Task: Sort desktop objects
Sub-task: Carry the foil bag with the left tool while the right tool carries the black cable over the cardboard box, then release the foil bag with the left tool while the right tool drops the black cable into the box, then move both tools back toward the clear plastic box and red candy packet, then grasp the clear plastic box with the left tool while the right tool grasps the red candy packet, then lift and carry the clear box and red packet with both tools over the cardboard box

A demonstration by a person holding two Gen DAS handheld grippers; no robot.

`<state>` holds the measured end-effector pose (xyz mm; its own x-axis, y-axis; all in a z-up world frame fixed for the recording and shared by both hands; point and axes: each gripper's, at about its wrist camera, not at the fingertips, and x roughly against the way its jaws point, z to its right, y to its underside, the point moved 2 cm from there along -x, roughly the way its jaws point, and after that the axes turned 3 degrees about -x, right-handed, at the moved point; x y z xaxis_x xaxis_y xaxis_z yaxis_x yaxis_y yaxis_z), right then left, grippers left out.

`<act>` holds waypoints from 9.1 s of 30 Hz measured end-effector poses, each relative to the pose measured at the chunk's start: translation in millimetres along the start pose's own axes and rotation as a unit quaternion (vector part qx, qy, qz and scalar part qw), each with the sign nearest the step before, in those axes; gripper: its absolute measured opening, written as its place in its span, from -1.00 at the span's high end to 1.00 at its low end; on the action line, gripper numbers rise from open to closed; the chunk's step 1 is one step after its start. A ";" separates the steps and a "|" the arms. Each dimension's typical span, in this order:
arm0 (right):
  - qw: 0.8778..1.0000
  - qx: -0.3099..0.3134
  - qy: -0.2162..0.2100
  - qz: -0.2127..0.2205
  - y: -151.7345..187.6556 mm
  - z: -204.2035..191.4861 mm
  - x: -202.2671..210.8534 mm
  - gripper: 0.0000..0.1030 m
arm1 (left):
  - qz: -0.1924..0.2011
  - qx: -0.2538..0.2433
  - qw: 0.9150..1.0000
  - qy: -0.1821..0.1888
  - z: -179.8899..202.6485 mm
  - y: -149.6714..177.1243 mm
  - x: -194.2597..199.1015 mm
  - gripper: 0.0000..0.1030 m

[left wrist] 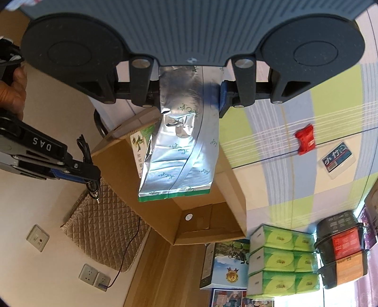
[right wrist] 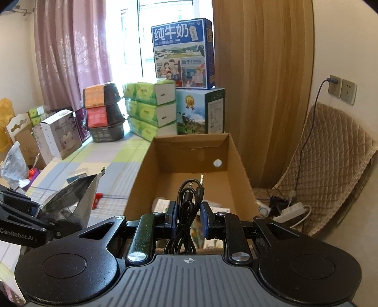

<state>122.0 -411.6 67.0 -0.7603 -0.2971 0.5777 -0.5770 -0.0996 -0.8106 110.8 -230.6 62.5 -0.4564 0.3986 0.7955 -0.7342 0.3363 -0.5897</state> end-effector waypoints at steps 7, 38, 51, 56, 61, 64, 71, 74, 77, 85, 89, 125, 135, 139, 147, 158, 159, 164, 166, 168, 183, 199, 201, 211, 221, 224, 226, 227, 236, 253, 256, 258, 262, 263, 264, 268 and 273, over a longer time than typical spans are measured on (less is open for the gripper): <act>1.000 0.007 0.006 -0.005 -4.7 13.5 -11.7 0.67 | -0.003 0.003 1.000 0.006 8.9 -16.2 -13.0 0.33; 0.999 0.015 0.009 -0.028 -20.4 47.4 -68.4 0.67 | -0.007 0.042 0.999 0.022 25.9 -79.2 -74.0 0.33; 0.999 0.012 0.011 -0.032 -19.4 50.8 -74.0 0.67 | -0.007 0.059 0.998 0.027 23.9 -83.9 -84.3 0.33; 0.999 0.014 0.012 -0.031 -21.4 50.9 -75.5 0.67 | 0.003 0.069 0.997 0.031 20.4 -87.5 -85.0 0.28; 0.999 0.015 0.011 -0.030 -25.3 50.0 -76.5 0.67 | 0.023 0.070 0.997 0.020 14.3 -90.9 -75.3 0.19; 0.999 0.015 0.009 -0.031 -25.6 49.4 -77.6 0.67 | 0.032 0.075 0.997 0.016 8.8 -90.0 -67.2 0.16; 1.000 0.009 -0.003 -0.025 -27.9 42.5 -79.8 0.67 | 0.043 0.090 0.995 0.008 -6.9 -75.6 -52.3 0.02; 1.000 0.006 -0.015 -0.015 -31.9 40.6 -80.1 0.62 | 0.048 0.089 0.995 -0.004 -11.1 -68.0 -46.0 -0.04; 1.000 -0.012 -0.016 -0.005 -35.2 42.6 -76.7 -0.14 | 0.055 0.089 0.994 -0.015 -16.9 -58.5 -38.5 -0.22; 0.999 -0.038 -0.016 0.004 -25.1 44.0 -51.3 -0.31 | 0.061 0.102 0.992 -0.042 -34.1 -21.2 -20.2 -0.53; 0.998 -0.062 -0.022 0.006 -6.7 38.1 -30.4 -0.47 | 0.063 0.108 0.990 -0.059 -40.0 2.1 -9.0 -0.69; 0.994 0.000 -0.104 -0.036 66.3 -131.6 9.4 -0.96 | 0.095 0.195 0.957 -0.193 -147.2 154.9 105.0 -0.97; 0.991 0.028 -0.119 -0.046 62.6 -161.7 -11.7 -0.96 | 0.105 0.189 0.953 -0.211 -174.0 155.1 105.7 -0.97; 0.990 0.039 -0.128 -0.045 58.3 -177.9 -27.3 -0.96 | 0.111 0.195 0.947 -0.231 -194.9 147.9 100.2 -0.97; 0.989 0.056 -0.128 -0.053 55.2 -205.9 -89.2 -0.96 | 0.125 0.165 0.947 -0.247 -239.5 126.8 69.3 -0.97; 0.991 0.066 -0.108 -0.051 59.0 -220.0 -201.1 -0.96 | 0.157 0.157 0.943 -0.247 -292.9 88.6 -0.8 -0.97; 0.991 0.065 -0.105 -0.051 59.7 -219.9 -208.6 -0.96 | 0.153 0.162 0.944 -0.244 -297.2 86.4 -7.4 -0.97; 0.991 0.063 -0.103 -0.054 64.5 -221.7 -244.1 -0.96 | 0.148 0.152 0.953 -0.215 -308.8 76.0 -23.3 -0.96; 0.991 0.055 -0.103 -0.063 65.0 -223.4 -257.7 -0.95 | 0.149 0.136 0.954 -0.222 -311.3 70.2 -27.9 -0.96; 0.991 0.055 -0.105 -0.066 63.3 -225.8 -267.8 -0.83 | 0.146 0.120 0.955 -0.227 -316.2 65.5 -34.5 -0.96; 0.987 0.094 -0.101 -0.078 68.4 -239.6 -317.3 0.12 | 0.136 0.032 0.970 -0.199 -324.5 43.1 -81.3 -0.97; 0.994 0.078 -0.061 -0.042 45.4 -223.0 -312.9 0.46 | 0.151 -0.001 0.972 -0.178 -324.6 27.2 -112.7 -0.89; 0.995 0.070 -0.057 -0.044 42.8 -218.3 -313.9 0.46 | 0.153 -0.003 0.973 -0.175 -326.6 25.3 -118.3 -0.81; 0.996 0.056 -0.053 -0.051 40.6 -212.4 -316.1 0.60 | 0.127 -0.014 0.981 -0.148 -324.7 21.4 -142.2 -0.04; 0.994 0.076 -0.044 -0.059 46.4 -207.8 -316.8 0.04 | 0.125 -0.019 0.980 -0.156 -312.4 22.1 -139.1 0.11; 0.994 0.079 -0.042 -0.066 50.6 -207.6 -319.7 -0.21 | 0.130 -0.021 0.979 -0.157 -310.7 20.2 -138.1 0.06; 0.993 0.071 -0.050 -0.080 53.2 -207.7 -323.3 -0.21 | 0.131 -0.019 0.979 -0.157 -310.6 19.2 -138.8 0.06; 0.993 0.069 -0.051 -0.084 54.5 -208.4 -324.3 -0.21 | 0.131 -0.018 0.979 -0.156 -310.5 19.0 -139.5 0.05; 0.993 0.066 -0.051 -0.079 60.8 -216.2 -322.7 0.44 | 0.121 -0.016 0.979 -0.162 -307.4 18.7 -140.5 0.27; 0.996 0.030 -0.066 -0.046 44.6 -206.1 -276.6 0.48 | 0.085 0.049 0.979 -0.177 -264.0 50.5 -93.0 0.51; 0.997 0.026 -0.068 -0.035 44.6 -202.9 -255.0 0.48 | 0.091 0.053 0.977 -0.185 -249.1 60.3 -76.6 0.51; 0.997 0.023 -0.067 -0.028 47.3 -199.6 -238.7 0.48 | 0.104 0.059 0.975 -0.186 -239.7 66.0 -63.7 0.51; 0.998 0.017 -0.062 -0.021 60.0 -189.2 -202.9 0.48 | 0.124 0.073 0.971 -0.193 -217.8 82.1 -39.6 0.51; 0.998 0.016 -0.060 -0.020 64.4 -186.8 -194.4 0.48 | 0.126 0.079 0.970 -0.191 -211.9 87.3 -35.0 0.51; 0.998 0.015 -0.058 -0.020 68.5 -184.5 -186.0 0.48 | 0.129 0.088 0.969 -0.190 -206.4 91.6 -30.9 0.51; 0.998 0.017 -0.057 -0.021 81.3 -180.0 -156.1 0.48 | 0.135 0.108 0.968 -0.185 -183.0 104.8 -16.5 0.51; 0.998 0.023 -0.055 -0.012 87.7 -176.6 -118.1 0.48 | 0.134 0.137 0.964 -0.184 -160.4 116.6 4.7 0.51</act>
<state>108.4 -217.5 -55.4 -0.7068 -0.3969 0.5856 -0.5790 -0.1512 -0.8012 103.7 -52.7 -24.8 -0.7590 0.0929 0.6445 -0.6469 0.0052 -0.7626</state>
